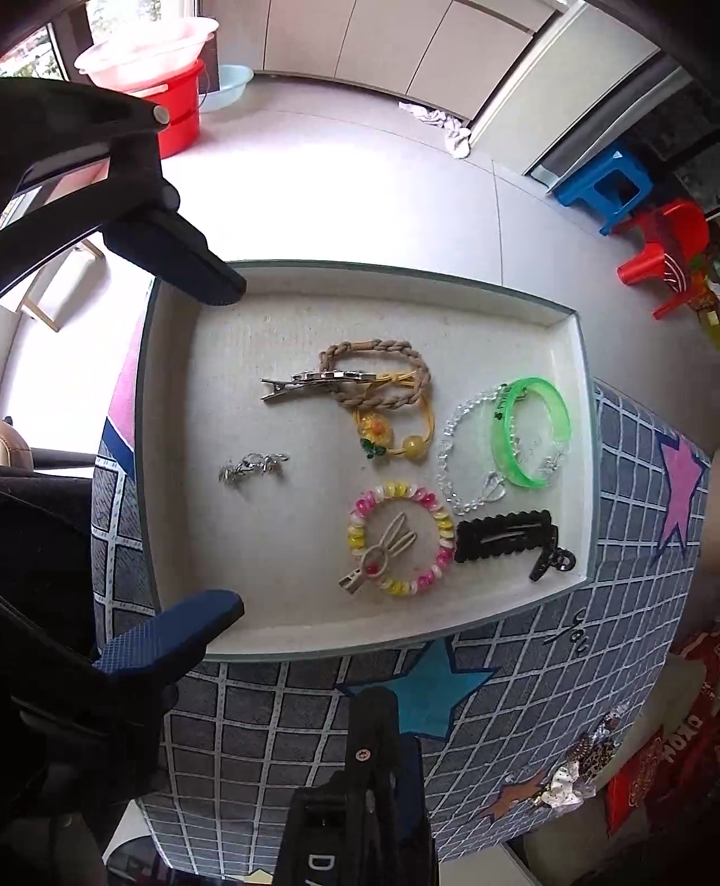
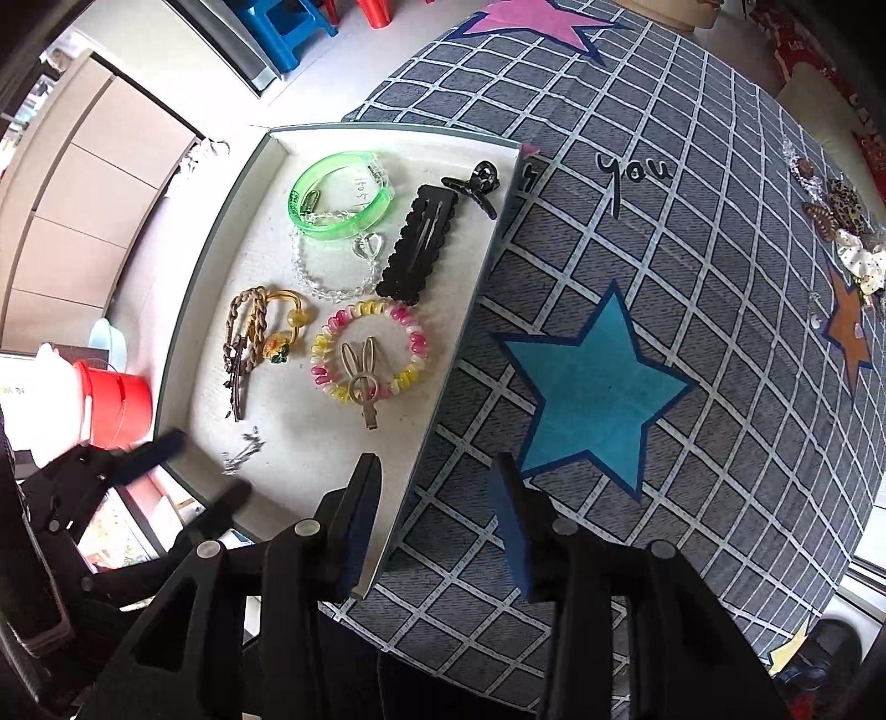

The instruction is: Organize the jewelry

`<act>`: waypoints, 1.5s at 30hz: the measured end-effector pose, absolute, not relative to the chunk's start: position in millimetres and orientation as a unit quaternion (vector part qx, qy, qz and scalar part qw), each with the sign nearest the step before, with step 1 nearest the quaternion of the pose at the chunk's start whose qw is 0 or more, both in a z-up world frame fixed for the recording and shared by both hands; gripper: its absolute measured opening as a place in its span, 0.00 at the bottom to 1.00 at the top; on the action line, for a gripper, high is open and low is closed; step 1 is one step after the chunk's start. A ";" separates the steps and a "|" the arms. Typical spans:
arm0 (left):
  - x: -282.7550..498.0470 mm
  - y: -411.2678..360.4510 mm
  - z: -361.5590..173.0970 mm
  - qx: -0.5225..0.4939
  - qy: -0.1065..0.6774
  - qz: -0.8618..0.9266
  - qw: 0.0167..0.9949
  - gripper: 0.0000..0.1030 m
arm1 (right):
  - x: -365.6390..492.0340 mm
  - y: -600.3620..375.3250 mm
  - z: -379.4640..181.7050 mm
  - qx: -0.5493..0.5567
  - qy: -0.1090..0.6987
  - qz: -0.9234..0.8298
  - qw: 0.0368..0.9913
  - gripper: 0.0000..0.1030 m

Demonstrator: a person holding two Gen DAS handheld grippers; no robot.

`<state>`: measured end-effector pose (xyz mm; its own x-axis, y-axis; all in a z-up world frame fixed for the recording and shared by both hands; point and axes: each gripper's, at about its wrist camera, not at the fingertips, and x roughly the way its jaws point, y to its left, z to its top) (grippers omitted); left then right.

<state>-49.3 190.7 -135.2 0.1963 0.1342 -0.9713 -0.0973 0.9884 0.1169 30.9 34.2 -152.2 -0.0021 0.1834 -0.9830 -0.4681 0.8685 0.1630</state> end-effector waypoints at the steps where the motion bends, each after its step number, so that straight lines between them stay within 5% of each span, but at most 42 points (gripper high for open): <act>1: -49.3 191.2 -134.3 0.013 0.630 0.073 0.773 1.00 | 30.6 33.8 -150.4 -0.107 0.666 0.233 0.700 0.43; 9: -49.7 190.6 -134.2 0.038 0.636 0.093 0.766 1.00 | 29.8 36.7 -142.1 -0.124 0.656 0.234 0.707 0.44; 21: -50.7 198.0 -110.1 0.039 0.615 0.116 0.779 1.00 | 22.6 45.7 -121.6 -0.164 0.628 0.244 0.720 0.67; 45: -57.8 212.7 -91.5 0.012 0.630 0.127 0.766 1.00 | 16.5 46.8 -82.6 -0.178 0.606 0.255 0.732 0.82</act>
<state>-57.8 212.7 -91.5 0.1731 0.2101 -0.9622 -0.1796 0.9673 0.1789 16.5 46.8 -82.6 0.1362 0.1571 -0.9781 -0.5893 0.8065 0.0475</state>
